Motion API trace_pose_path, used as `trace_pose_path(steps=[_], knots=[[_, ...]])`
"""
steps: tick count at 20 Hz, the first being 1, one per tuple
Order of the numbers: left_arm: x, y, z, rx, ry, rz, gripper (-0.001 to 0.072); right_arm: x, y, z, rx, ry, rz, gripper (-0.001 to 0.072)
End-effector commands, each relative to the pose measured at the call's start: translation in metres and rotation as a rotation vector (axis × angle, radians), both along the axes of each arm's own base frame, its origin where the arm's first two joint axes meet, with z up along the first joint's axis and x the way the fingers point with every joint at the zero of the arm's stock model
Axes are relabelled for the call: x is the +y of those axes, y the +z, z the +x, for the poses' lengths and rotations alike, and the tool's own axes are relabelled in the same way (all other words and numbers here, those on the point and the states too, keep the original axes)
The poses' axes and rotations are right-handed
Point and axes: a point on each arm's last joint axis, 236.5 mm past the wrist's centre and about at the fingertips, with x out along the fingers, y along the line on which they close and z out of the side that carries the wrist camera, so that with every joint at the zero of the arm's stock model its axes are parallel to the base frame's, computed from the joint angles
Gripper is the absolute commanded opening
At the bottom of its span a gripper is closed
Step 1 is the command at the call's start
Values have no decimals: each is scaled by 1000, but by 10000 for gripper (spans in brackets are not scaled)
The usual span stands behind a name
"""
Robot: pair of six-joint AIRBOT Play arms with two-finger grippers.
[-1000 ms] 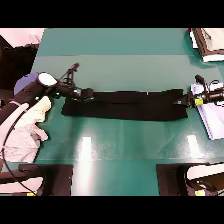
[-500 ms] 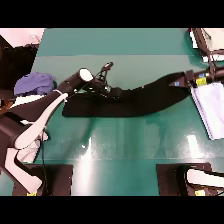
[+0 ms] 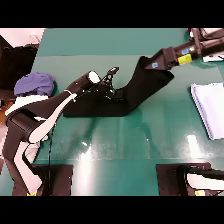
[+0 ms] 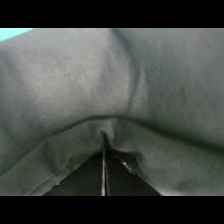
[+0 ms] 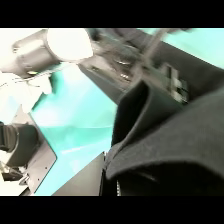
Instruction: Fold the shirts.
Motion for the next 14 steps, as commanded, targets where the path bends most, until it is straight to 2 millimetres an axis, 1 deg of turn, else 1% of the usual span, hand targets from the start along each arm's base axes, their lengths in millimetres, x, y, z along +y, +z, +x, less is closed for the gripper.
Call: trace_pose_path(steps=[1, 3, 4, 6, 8, 10, 12, 14], knots=[[15, -4, 0, 37, -10, 17, 22, 37, 8, -3, -14, 75, 4, 19], [31, -3, -1, 73, -17, 26, 21, 51, 4, -3, -8, 112, 2, 19], [43, 1, 3, 67, -18, 40, 21, 58, 2, -2, -8, 126, 2, 19], [72, 20, 16, 2, -12, 84, 21, 72, -5, 0, 0, 155, 1, 20], [112, 53, 32, -91, 16, 142, 22, 89, -14, 0, 10, 187, 1, 20], [157, 91, 40, -174, 38, 189, 22, 113, -27, 2, 18, 205, 10, 19], [204, 127, 42, -237, 80, 232, 22, 140, -43, 3, 27, 215, 22, 20], [245, 160, 40, -281, 141, 254, 22, 175, -67, 4, 15, 242, 33, 20]])
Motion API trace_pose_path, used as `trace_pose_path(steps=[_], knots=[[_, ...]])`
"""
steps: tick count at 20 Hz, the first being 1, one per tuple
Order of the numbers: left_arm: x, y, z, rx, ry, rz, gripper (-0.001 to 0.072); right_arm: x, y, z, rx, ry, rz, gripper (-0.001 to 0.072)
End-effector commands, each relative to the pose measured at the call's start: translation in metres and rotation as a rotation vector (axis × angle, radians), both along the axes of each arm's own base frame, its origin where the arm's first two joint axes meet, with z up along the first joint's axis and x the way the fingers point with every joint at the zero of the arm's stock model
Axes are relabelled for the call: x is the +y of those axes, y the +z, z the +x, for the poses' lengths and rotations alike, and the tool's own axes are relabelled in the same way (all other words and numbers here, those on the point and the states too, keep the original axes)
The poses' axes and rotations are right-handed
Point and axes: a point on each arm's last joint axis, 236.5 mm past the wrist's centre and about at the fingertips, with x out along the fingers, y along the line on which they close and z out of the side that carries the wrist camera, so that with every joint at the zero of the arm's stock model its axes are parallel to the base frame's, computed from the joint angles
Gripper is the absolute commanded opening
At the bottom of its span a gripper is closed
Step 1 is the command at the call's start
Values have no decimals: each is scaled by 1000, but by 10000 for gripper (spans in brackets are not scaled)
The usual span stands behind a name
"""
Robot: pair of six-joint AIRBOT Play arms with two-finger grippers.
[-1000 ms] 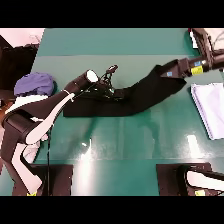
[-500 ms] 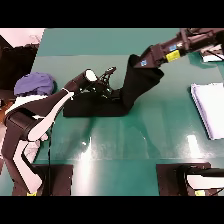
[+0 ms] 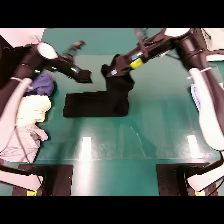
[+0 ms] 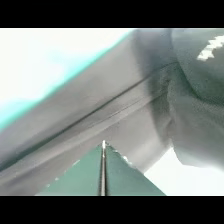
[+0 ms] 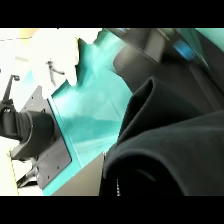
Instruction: Fold the shirts.
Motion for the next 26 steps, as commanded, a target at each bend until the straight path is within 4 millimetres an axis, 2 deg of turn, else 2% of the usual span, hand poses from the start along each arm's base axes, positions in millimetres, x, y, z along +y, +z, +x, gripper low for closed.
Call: trace_pose_path(steps=[1, 3, 4, 5, 6, 7, 8, 10, 13, 15, 18, 20, 21, 22, 24, 26], knots=[[77, 54, -7, -91, 84, 74, 22, 59, -37, 0, -20, 36, 26, 21], [105, 79, -10, -137, 145, 74, 22, 102, -66, -5, -65, 72, 48, 26], [116, 88, -10, -156, 169, 74, 23, 127, -77, -4, -117, 75, 76, 124], [124, 94, -11, -169, 189, 75, 23, 152, -78, -8, -149, 81, 139, 343], [132, 98, -11, -177, 206, 76, 23, 176, -73, -16, -183, 103, 205, 502], [137, 98, -11, -175, 217, 77, 22, 187, -71, -23, -208, 122, 218, 588], [141, 96, -13, -161, 221, 80, 23, 188, -71, -27, -233, 139, 200, 593], [145, 93, -19, -135, 216, 90, 23, 162, -71, -22, -269, 147, 122, 588], [144, 89, -25, -106, 201, 94, 23, 86, -79, -8, -196, 95, -32, 586], [143, 78, -33, -60, 187, 96, 23, 39, -87, -4, -128, 60, -97, 564], [139, 41, -50, 50, 176, 89, 23, -27, -109, 2, 12, -76, -151, 564], [135, 14, -61, 124, 178, 71, 23, -65, -131, 4, 96, -162, -180, 578], [134, 2, -64, 145, 188, 62, 23, -82, -146, 5, 147, -205, -194, 627], [133, -5, -64, 153, 197, 55, 23, -96, -159, 5, 204, -246, -200, 691], [132, -9, -59, 141, 215, 46, 23, -111, -183, 9, 304, -336, -170, 691], [126, -3, -52, 117, 229, 3, 23, -111, -203, 18, 389, -430, -99, 687]])
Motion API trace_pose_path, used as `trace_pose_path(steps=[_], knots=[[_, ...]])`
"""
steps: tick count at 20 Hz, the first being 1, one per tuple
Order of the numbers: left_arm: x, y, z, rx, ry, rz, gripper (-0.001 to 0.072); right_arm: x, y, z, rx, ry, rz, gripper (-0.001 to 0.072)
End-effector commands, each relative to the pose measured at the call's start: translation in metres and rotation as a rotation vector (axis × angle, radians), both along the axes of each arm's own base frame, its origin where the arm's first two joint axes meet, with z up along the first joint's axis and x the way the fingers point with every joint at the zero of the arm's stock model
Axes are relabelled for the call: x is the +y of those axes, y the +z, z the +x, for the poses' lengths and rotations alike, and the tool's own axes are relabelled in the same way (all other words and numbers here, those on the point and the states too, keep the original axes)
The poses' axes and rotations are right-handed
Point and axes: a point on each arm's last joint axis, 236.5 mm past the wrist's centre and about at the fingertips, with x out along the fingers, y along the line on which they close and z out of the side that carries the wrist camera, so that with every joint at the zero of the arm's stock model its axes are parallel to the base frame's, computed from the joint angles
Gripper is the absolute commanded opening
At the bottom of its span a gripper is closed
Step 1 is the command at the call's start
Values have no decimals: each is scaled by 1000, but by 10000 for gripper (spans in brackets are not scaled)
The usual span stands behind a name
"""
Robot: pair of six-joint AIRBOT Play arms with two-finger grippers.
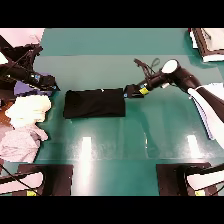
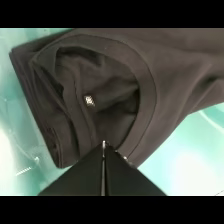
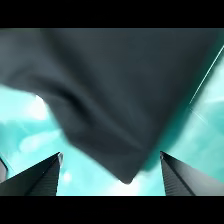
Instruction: Fold the shirts.
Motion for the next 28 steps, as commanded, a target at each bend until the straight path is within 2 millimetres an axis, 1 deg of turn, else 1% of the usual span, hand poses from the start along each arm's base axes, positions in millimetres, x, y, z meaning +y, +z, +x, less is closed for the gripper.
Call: trace_pose_path(steps=[1, 2, 3, 5, 6, 7, 9, 10, 11, 12, 13, 14, 15, 16, 17, 18, 19, 20, 21, 23, 26, 27, 28], knots=[[-9, 0, 8, -25, 31, -59, 23, -11, -35, 9, 132, -184, 84, 683], [-12, 2, 10, -32, 33, -71, 23, -5, -45, 9, 154, -192, 93, 663], [-13, 3, 11, -38, 37, -76, 22, 3, -53, 8, 168, -181, 98, 663], [-13, 4, 13, -46, 41, -79, 23, 27, -67, 4, 188, -137, 99, 662], [-13, 4, 14, -49, 39, -78, 23, 41, -69, 4, 195, -119, 111, 654], [-13, 4, 14, -55, 28, -74, 23, 56, -70, 4, 200, -107, 134, 628], [-13, 4, 13, -57, 23, -72, 23, 88, -66, 7, 168, -72, 188, 485], [-13, 4, 13, -58, 20, -72, 23, 100, -64, 7, 146, -54, 200, 424], [-14, 4, 13, -56, 19, -72, 23, 109, -63, 7, 111, -32, 195, 319], [-14, 3, 12, -53, 16, -72, 23, 114, -60, 7, 70, -13, 197, 118], [-14, 3, 11, -49, 14, -73, 23, 116, -55, 8, 38, 1, 198, 23], [-14, 3, 10, -47, 13, -73, 23, 114, -48, 10, 20, 2, 199, 22], [-15, 3, 9, -43, 11, -74, 23, 107, -36, 16, -5, -8, 203, 21], [-15, 3, 8, -38, 8, -75, 23, 95, -23, 25, -39, -24, 193, 21], [-15, 2, 6, -30, 3, -76, 23, 74, -8, 38, -85, -52, 166, 20], [-16, 2, 4, -22, -2, -77, 22, 50, 6, 50, -124, -97, 134, 20], [-17, 2, 2, -17, -5, -81, 22, 17, 22, 62, -164, -153, 99, 20], [-17, 3, 3, -18, -5, -84, 22, -17, 37, 71, -205, -205, 65, 20], [-18, 3, 4, -23, 1, -89, 22, -57, 51, 79, -244, -272, 33, 20], [-23, 9, 9, -39, 16, -124, 22, -138, 76, 84, -307, -421, -14, 20], [-41, 21, 20, -86, 30, -187, 22, -265, 102, 81, -396, -685, -107, 20], [-49, 23, 23, -105, 21, -185, 22, -304, 110, 77, -419, -771, -130, 20], [-61, 24, 24, -123, 4, -184, 22, -339, 116, 71, -432, -847, -147, 20]])
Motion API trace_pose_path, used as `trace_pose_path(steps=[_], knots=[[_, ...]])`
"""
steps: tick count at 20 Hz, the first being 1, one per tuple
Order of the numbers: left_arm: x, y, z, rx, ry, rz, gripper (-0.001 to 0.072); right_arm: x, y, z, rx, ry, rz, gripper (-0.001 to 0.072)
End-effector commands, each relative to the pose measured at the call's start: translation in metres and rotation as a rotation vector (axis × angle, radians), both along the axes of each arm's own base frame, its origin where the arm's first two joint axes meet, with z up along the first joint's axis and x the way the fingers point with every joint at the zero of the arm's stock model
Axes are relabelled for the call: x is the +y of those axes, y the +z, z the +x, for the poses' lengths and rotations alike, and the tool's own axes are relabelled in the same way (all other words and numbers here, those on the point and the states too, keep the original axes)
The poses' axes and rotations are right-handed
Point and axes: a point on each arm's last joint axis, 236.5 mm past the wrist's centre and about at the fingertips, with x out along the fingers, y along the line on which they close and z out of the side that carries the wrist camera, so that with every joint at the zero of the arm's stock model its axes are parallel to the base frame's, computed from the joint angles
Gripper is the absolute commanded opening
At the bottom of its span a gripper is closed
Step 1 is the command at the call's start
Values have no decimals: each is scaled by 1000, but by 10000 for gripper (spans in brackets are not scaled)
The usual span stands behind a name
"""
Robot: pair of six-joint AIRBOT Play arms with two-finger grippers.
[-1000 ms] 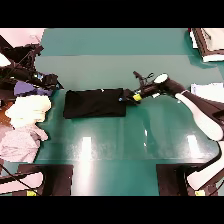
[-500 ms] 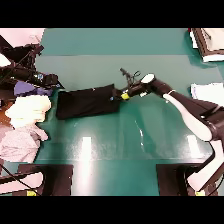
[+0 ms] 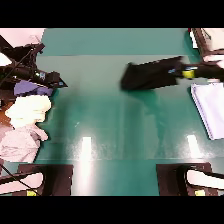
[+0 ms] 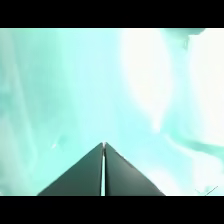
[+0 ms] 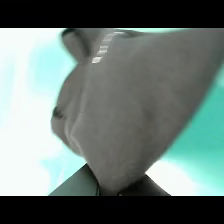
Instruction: Fold the shirts.
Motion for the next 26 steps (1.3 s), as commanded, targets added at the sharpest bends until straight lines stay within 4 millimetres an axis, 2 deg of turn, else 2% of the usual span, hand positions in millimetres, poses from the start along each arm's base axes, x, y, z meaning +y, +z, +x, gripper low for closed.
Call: trace_pose_path(steps=[1, 2, 4, 7, 9, 11, 14, 16, 18, 22, 26], knots=[[-33, 10, 10, -69, -18, -27, 22, -131, 23, -24, -58, -283, -76, 20], [-48, 11, 9, -86, -42, -28, 22, -157, 25, -30, -67, -338, -90, 20], [-74, 13, 5, -114, -84, -31, 22, -196, 25, -41, -71, -424, -101, 19], [-100, 17, 0, -145, -124, -35, 22, -224, 29, -52, -85, -468, -133, 19], [-108, 18, 1, -162, -129, -37, 22, -232, 47, -51, -117, -464, -160, 19], [-110, 19, 2, -168, -129, -38, 22, -234, 75, -49, -168, -435, -204, 19], [-109, 19, 2, -169, -130, -34, 22, -224, 116, -50, -214, -361, -252, 19], [-109, 19, 2, -170, -130, -32, 22, -220, 129, -60, -198, -323, -314, 19], [-108, 17, 2, -171, -132, -23, 22, -223, 133, -75, -154, -346, -357, 19], [-105, 14, 2, -174, -135, -3, 22, -233, 124, -116, -8, -388, -463, 20], [-104, 14, 1, -188, -163, 10, 23, -240, 102, -160, 199, -430, -497, 22]])
